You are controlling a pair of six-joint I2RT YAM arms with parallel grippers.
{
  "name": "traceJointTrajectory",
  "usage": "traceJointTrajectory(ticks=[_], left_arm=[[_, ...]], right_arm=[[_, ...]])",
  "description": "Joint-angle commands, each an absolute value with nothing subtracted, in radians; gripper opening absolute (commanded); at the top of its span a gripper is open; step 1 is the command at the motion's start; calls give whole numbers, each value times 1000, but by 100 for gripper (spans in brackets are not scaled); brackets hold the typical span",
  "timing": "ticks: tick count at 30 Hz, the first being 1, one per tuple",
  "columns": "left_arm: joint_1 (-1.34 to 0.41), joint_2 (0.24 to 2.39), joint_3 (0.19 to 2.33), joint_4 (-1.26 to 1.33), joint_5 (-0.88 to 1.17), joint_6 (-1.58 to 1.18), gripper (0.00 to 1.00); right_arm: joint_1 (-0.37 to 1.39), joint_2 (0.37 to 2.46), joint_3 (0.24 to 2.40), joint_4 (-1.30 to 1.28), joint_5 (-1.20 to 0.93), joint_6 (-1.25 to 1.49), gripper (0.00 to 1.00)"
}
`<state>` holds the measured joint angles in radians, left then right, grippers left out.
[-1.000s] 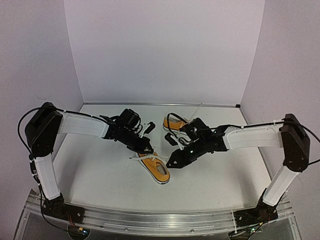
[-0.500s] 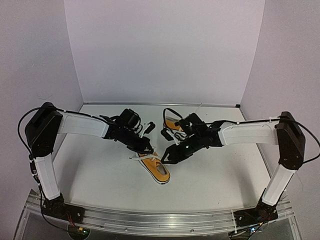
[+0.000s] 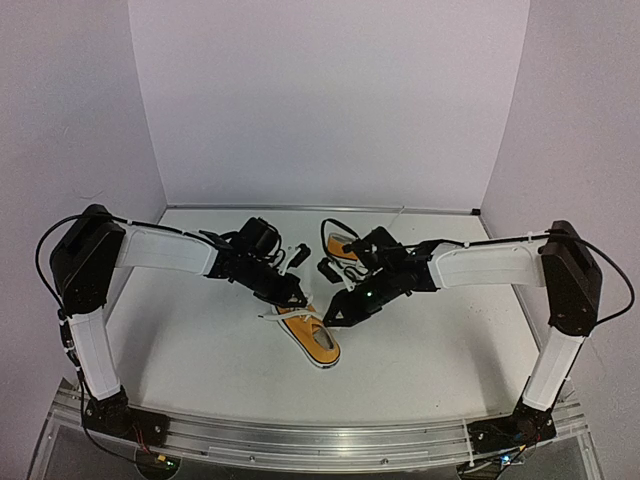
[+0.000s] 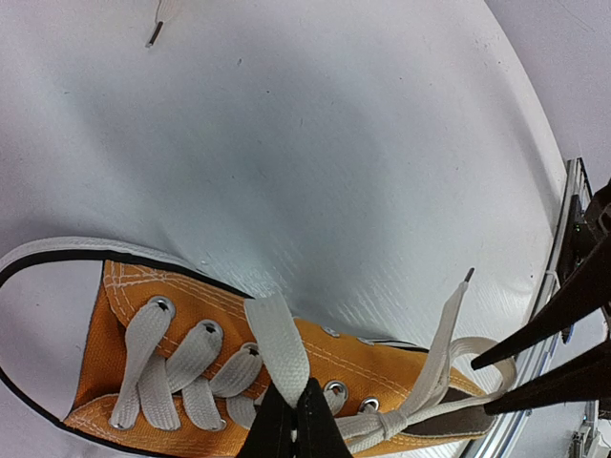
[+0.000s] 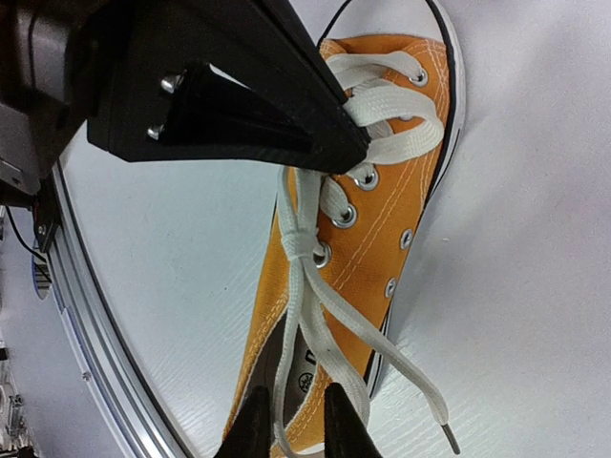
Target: Tie the shoes
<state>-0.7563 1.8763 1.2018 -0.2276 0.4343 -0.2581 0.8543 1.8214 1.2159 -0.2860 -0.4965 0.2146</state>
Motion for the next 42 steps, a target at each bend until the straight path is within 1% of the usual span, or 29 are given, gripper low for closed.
traceJointTrajectory(ticks=[1, 6, 12, 33, 37, 38, 39, 41, 42], left_arm=[[-750, 1831, 1221, -223, 413, -237, 0], [-729, 1810, 1200, -219, 397, -241, 0], [-712, 1795, 1181, -207, 386, -245, 0], [-698, 1795, 1186, -225, 367, -216, 0], [-703, 1800, 1200, -219, 399, -198, 1], [-709, 1796, 1202, -217, 396, -196, 4], [-711, 1787, 1203, -219, 385, -195, 11], [-712, 1757, 1186, -214, 371, -201, 28], [-711, 1738, 1169, -211, 357, -207, 36]], right_arm=[[861, 1797, 1191, -297, -495, 210, 1], [860, 1737, 1127, -302, -478, 215, 0], [860, 1718, 1074, -308, -470, 221, 0], [861, 1693, 1033, -359, -467, 218, 0], [863, 1708, 1068, -319, -531, 231, 0], [867, 1714, 1085, -310, -541, 233, 1], [868, 1720, 1100, -304, -547, 235, 7], [869, 1723, 1133, -299, -553, 236, 27], [868, 1719, 1142, -299, -549, 238, 34]])
